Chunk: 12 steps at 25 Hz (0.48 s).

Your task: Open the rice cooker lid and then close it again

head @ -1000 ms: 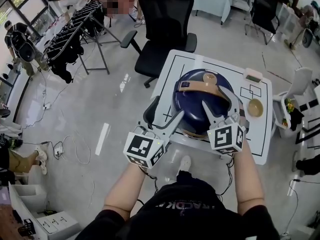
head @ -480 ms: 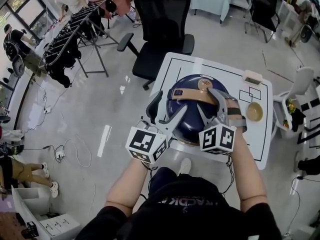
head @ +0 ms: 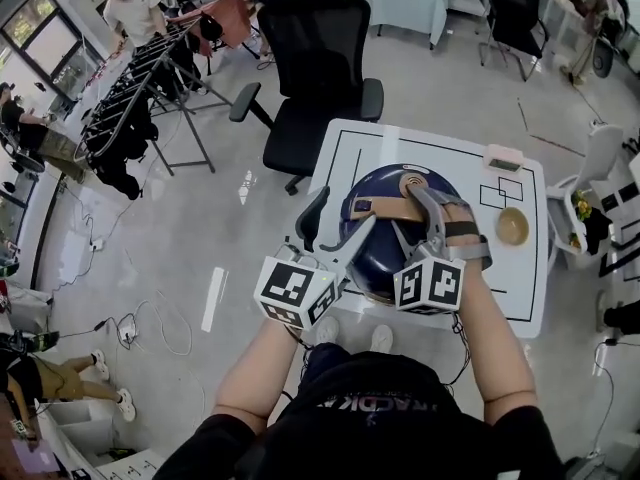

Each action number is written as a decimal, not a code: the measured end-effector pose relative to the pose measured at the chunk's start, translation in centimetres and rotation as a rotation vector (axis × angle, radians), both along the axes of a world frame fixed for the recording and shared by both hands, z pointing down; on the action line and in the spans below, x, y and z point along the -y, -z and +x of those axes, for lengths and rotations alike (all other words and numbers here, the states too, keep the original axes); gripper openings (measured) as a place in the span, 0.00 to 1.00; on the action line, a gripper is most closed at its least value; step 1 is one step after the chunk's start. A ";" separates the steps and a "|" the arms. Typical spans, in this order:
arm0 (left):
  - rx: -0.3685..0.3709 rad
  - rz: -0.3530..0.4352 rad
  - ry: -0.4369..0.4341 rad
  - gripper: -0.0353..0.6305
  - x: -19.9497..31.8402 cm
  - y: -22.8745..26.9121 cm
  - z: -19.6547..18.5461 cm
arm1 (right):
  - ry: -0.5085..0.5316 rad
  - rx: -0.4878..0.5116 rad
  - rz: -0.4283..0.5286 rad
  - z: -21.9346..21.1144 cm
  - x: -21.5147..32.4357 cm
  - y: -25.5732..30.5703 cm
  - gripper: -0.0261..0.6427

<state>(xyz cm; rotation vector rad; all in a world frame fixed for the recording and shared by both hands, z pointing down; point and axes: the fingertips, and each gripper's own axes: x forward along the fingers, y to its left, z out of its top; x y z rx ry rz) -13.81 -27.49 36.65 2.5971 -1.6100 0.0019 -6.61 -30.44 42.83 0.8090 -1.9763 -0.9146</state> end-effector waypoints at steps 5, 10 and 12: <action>0.010 0.003 -0.067 0.54 1.6 0.9 -1.5 | -0.035 -0.048 -0.004 -1.0 0.3 -0.4 0.41; 0.003 -0.011 -0.134 0.47 3.1 0.5 -2.3 | -0.067 -0.072 -0.007 -1.5 0.6 -0.9 0.32; -0.002 -0.017 -0.163 0.40 3.4 0.0 -2.1 | -0.078 -0.075 -0.002 -1.6 0.8 -1.0 0.32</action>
